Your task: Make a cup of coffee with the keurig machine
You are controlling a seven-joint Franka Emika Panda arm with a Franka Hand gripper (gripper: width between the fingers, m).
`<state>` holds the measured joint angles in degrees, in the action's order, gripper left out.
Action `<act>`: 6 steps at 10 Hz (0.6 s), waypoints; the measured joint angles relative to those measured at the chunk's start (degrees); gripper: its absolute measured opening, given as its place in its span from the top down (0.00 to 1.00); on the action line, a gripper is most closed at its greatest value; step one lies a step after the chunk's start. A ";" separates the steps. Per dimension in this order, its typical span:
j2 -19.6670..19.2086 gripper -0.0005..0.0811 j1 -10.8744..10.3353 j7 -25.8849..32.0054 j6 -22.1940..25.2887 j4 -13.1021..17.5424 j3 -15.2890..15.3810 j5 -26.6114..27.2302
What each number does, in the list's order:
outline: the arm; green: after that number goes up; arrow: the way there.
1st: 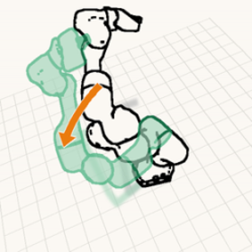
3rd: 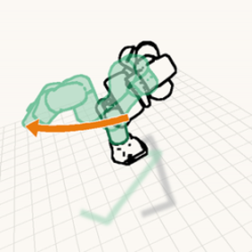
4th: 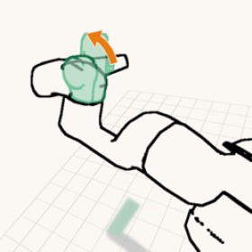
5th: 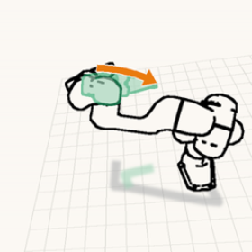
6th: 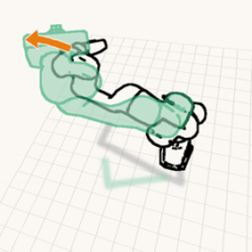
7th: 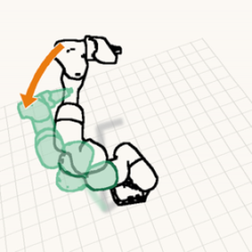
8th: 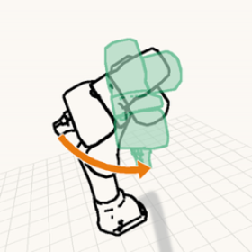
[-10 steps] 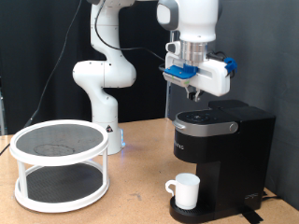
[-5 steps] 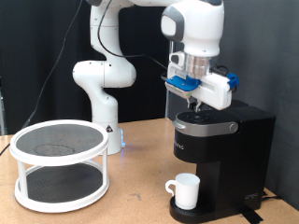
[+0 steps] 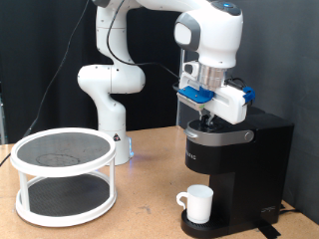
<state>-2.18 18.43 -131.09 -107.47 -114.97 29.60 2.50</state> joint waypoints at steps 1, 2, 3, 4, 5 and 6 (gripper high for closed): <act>0.00 0.99 0.00 -0.02 0.00 0.00 0.00 -0.01; 0.04 0.99 0.02 0.17 0.00 0.00 0.00 0.18; 0.19 0.99 0.17 1.62 0.00 -0.08 -0.04 1.35; 0.65 0.99 0.40 4.28 0.00 -0.47 -0.26 3.62; 1.45 0.99 0.67 6.87 0.00 -0.95 -0.61 5.70; 2.68 0.99 0.97 8.72 0.00 -1.37 -0.98 6.98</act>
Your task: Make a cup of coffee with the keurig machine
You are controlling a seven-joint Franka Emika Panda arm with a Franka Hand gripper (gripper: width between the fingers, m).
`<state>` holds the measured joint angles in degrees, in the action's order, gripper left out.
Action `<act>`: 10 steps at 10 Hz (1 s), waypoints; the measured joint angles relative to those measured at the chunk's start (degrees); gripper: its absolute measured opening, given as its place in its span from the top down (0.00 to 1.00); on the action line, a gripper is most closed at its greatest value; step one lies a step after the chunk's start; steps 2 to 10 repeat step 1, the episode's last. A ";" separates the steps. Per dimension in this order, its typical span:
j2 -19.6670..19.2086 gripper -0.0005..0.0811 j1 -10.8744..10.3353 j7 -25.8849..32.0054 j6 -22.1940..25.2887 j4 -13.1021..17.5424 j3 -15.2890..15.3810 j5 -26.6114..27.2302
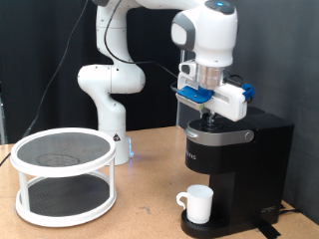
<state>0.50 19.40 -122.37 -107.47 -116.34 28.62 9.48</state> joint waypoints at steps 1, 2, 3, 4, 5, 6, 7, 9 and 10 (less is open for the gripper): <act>1.40 0.99 0.24 1.41 0.19 -0.28 -0.33 0.39; 1.40 0.99 0.24 1.41 0.19 -0.28 -0.33 0.39; 1.40 0.99 0.24 1.41 0.19 -0.28 -0.33 0.39; 1.40 0.99 0.24 1.41 0.19 -0.28 -0.33 0.39; 1.40 0.99 0.24 1.41 0.19 -0.28 -0.33 0.39; 1.40 0.99 0.24 1.41 0.19 -0.28 -0.33 0.39; 1.40 0.99 0.24 1.41 0.19 -0.28 -0.33 0.39; 1.40 0.99 0.24 1.41 0.19 -0.28 -0.33 0.39; 1.40 0.99 0.24 1.41 0.19 -0.28 -0.33 0.39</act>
